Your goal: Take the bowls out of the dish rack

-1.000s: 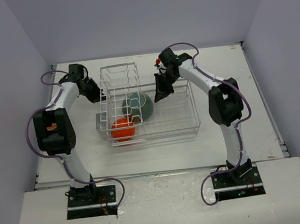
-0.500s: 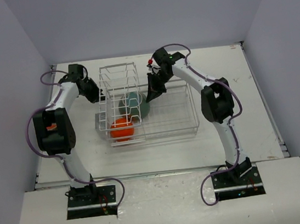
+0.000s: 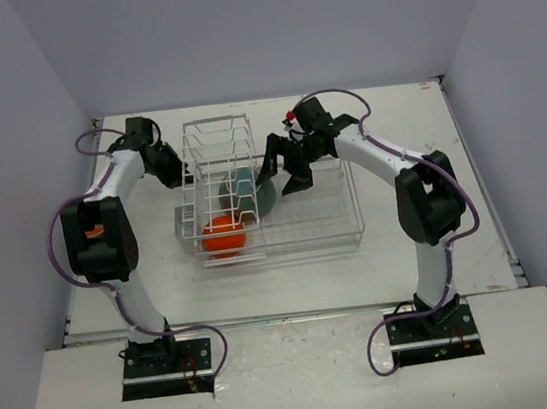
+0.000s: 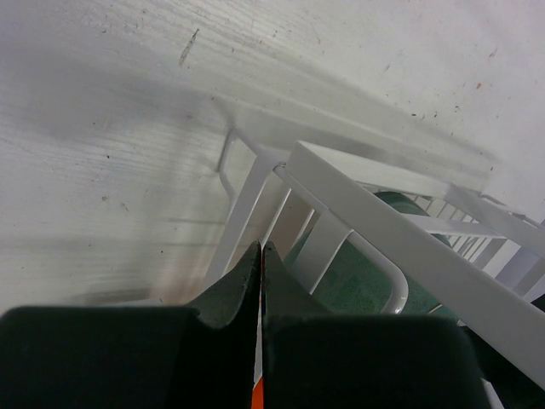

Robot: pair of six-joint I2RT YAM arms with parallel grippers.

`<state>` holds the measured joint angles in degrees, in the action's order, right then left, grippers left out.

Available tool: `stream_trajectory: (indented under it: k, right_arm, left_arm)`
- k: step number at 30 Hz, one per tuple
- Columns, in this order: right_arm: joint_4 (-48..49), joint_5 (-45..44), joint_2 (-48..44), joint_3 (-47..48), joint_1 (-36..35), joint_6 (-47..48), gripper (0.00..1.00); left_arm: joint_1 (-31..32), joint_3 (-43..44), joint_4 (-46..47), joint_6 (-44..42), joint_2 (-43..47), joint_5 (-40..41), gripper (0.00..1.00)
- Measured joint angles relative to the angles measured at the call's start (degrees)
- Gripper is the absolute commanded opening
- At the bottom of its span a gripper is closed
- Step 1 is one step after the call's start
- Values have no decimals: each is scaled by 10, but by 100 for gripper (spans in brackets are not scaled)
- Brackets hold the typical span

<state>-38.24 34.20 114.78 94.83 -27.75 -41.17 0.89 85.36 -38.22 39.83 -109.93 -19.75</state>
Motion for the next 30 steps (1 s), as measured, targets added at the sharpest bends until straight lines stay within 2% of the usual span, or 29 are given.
stream_trajectory:
  k: [2, 12, 21, 30]
  right_arm:
    - [30, 0, -17, -19, 2, -15, 99]
    - [236, 45, -45, -156, 3, -154, 99]
    - [332, 5, -57, -214, 4, -215, 99]
    - [362, -47, -79, -282, 0, -253, 99]
  left_arm:
    - [0, 0, 0, 0, 0, -1, 0]
    - [0, 0, 0, 0, 0, -2, 0]
    - [0, -4, 3, 0, 0, -5, 0]
    - [0, -9, 6, 0, 0, -7, 0]
